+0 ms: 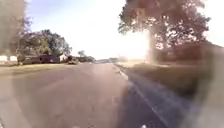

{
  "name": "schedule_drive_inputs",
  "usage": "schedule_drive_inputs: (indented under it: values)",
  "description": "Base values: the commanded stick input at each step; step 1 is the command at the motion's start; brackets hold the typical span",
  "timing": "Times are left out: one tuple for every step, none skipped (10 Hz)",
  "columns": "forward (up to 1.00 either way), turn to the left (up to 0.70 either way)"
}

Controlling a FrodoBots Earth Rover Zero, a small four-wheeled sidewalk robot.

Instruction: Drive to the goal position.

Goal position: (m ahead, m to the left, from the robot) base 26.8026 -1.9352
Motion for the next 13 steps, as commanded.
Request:
schedule_drive_inputs:
  values:
    - [1.00,0.00]
    - [1.00,0.00]
    - [1.00,0.01]
    - [1.00,0.03]
    - [1.00,0.04]
    - [1.00,0.04]
    - [1.00,0.04]
    - [1.00,0.03]
    - [1.00,0.04]
    - [1.00,0.04]
    - [1.00,0.05]
    - [1.00,0.15]
    - [1.00,0.27]
